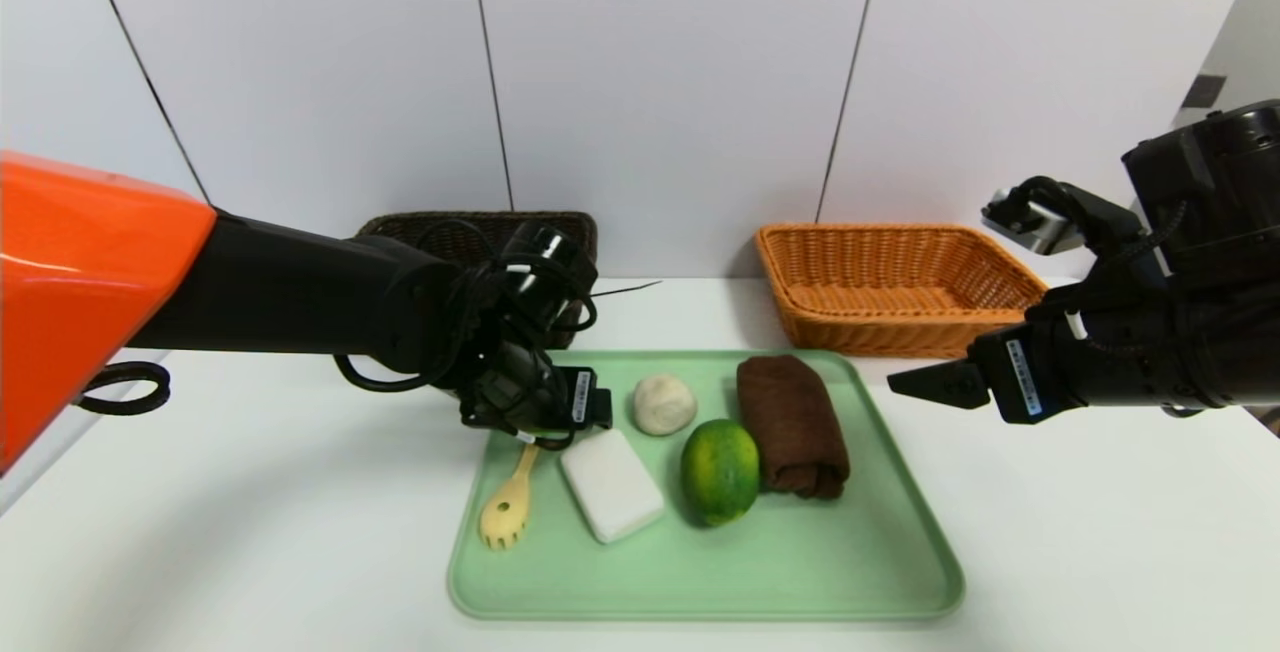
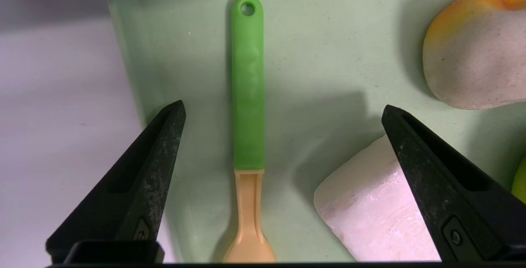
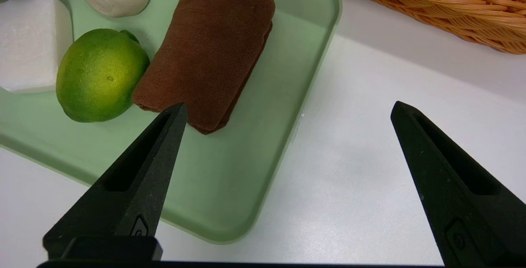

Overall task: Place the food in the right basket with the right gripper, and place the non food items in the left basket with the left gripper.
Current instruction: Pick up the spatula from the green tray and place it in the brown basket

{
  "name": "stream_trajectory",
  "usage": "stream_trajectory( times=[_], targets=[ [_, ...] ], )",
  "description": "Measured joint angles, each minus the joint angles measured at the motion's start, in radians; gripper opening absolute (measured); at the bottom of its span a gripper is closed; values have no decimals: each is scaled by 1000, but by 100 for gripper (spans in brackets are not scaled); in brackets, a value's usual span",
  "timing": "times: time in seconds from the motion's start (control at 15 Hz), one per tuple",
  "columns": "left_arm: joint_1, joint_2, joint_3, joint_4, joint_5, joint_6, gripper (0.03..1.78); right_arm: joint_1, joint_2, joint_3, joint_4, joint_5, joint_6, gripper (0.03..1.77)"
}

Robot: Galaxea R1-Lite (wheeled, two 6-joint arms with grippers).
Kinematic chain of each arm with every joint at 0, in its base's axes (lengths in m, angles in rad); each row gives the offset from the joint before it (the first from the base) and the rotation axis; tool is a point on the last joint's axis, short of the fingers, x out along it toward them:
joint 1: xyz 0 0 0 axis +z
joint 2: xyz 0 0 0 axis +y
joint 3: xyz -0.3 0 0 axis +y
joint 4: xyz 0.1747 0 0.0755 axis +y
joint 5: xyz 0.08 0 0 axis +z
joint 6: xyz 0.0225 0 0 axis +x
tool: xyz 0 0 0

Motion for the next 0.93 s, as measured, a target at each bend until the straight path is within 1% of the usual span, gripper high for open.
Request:
stream_trajectory(
  times=[0.07,0.27,0.93],
  targets=[
    [1,3,-9,0,7,0,169,0,0,0,0,0,0,171],
    [0,18,-44,1,52,0,169,0,0,1,0,0,0,171],
    [-10,35,-51,4,83,-1,169,-1,-1,19,-1,-1,2,171]
  ],
)
